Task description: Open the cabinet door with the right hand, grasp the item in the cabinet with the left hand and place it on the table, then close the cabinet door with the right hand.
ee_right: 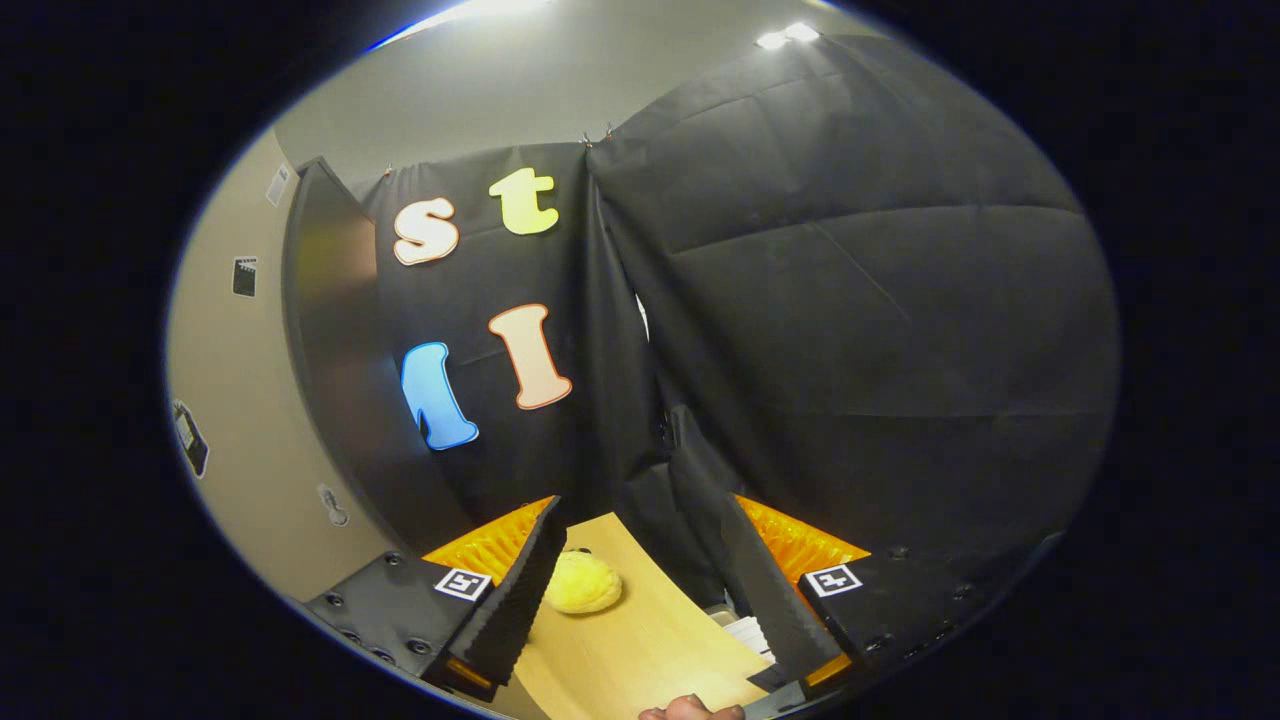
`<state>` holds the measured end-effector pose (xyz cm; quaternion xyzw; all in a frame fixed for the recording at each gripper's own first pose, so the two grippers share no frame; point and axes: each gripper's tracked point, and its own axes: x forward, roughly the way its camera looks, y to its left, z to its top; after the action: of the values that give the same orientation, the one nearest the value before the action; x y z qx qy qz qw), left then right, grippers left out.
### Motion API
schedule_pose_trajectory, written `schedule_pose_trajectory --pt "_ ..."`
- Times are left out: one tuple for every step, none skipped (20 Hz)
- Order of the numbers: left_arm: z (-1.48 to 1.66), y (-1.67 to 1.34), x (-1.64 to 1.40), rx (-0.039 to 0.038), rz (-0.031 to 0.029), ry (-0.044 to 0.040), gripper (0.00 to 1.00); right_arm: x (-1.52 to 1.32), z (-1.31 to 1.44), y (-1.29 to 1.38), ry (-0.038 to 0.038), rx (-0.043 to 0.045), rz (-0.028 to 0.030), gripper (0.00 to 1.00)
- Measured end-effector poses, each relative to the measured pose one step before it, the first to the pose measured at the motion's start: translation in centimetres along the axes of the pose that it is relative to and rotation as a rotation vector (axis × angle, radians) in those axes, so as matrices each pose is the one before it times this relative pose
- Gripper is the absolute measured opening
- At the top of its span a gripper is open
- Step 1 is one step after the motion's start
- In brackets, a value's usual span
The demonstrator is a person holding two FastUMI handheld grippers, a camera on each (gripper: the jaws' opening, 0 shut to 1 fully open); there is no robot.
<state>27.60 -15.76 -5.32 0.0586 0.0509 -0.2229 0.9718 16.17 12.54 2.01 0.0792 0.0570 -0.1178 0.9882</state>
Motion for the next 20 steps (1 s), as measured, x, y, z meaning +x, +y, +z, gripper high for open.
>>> schedule_pose_trajectory --pt "-0.310 -0.010 1.014 0.00585 0.00688 0.00524 0.92 0.515 -0.117 -0.013 0.00362 -0.00478 -0.00112 0.98" --pt "-0.037 0.118 1.001 0.01015 0.01319 0.00123 0.92 0.398 -0.057 0.043 0.00271 -0.00576 0.00292 0.98" --pt "-0.018 0.190 1.257 0.01236 0.01326 -0.00214 0.90 0.335 -0.090 -0.171 0.00072 -0.00801 -0.00138 0.98" --pt "0.014 -0.113 1.105 0.01053 0.00538 -0.00734 0.90 0.366 0.012 -0.333 -0.00009 -0.01035 -0.00782 0.98" --pt "-0.092 -0.252 1.227 0.00976 0.00510 -0.00531 0.90 0.334 0.013 -0.454 -0.00066 -0.00891 -0.01072 0.98" --pt "-0.066 -0.247 1.040 0.01105 0.00579 -0.00236 0.90 0.330 -0.004 -0.241 0.00243 -0.00556 -0.00494 0.98" --pt "0.032 -0.194 1.088 0.01459 0.00394 -0.00363 0.90 0.155 -0.207 0.263 0.00408 -0.00523 0.00988 0.98" --pt "0.045 -0.126 0.896 0.01303 0.00879 -0.00563 0.90 0.148 -0.079 0.354 0.00167 -0.00892 0.01432 0.98" --pt "-0.053 -0.167 0.878 0.00896 0.00915 -0.00327 0.90 0.249 -0.114 -0.064 0.00017 -0.01334 0.00521 0.98" --pt "-0.004 -0.242 0.687 0.00465 0.00788 -0.00380 0.91 0.275 -0.150 -0.253 0.00461 -0.01567 -0.00538 0.98" --pt "-0.240 -0.070 0.751 -0.00067 0.01168 -0.00120 0.91 0.310 -0.340 -0.397 0.00992 -0.01575 -0.00871 0.98" --pt "-0.245 -0.122 0.568 -0.00164 0.01009 0.00242 0.91 0.321 -0.126 -0.263 0.00886 -0.01194 -0.00752 0.98" --pt "-0.289 -0.086 0.646 -0.00069 0.00766 0.00508 0.89 0.182 -0.098 -0.103 0.00560 -0.00419 -0.00338 0.98" --pt "-0.260 0.005 0.460 -0.00050 0.01017 0.00704 0.87 0.079 0.048 0.044 0.00008 0.00589 0.00548 0.98" --pt "-0.194 0.076 0.442 0.00071 0.00861 0.00513 0.86 0.107 0.032 0.286 -0.00491 0.00963 0.01226 0.98" --pt "-0.006 -0.006 0.457 0.00195 0.00208 0.00307 0.84 0.224 -0.082 0.171 -0.00317 0.00805 0.00880 0.98" --pt "-0.245 0.121 0.435 0.00245 0.00411 0.00469 0.87 0.504 -0.218 -0.088 0.00384 0.00510 -0.00086 0.98" --pt "-0.105 -0.022 0.207 -0.00177 -0.00161 0.00688 0.87 0.312 -0.242 -0.173 0.00930 0.00215 -0.00259 0.98" --pt "-0.078 0.156 0.164 0.00122 0.00735 -0.00025 0.84 0.249 -0.244 -0.102 0.00649 0.00034 -0.00172 0.98" --pt "0.057 0.019 0.360 -0.00071 0.00081 -0.00220 0.74 0.130 -0.053 -0.082 0.00234 -0.00100 -0.00033 0.98"
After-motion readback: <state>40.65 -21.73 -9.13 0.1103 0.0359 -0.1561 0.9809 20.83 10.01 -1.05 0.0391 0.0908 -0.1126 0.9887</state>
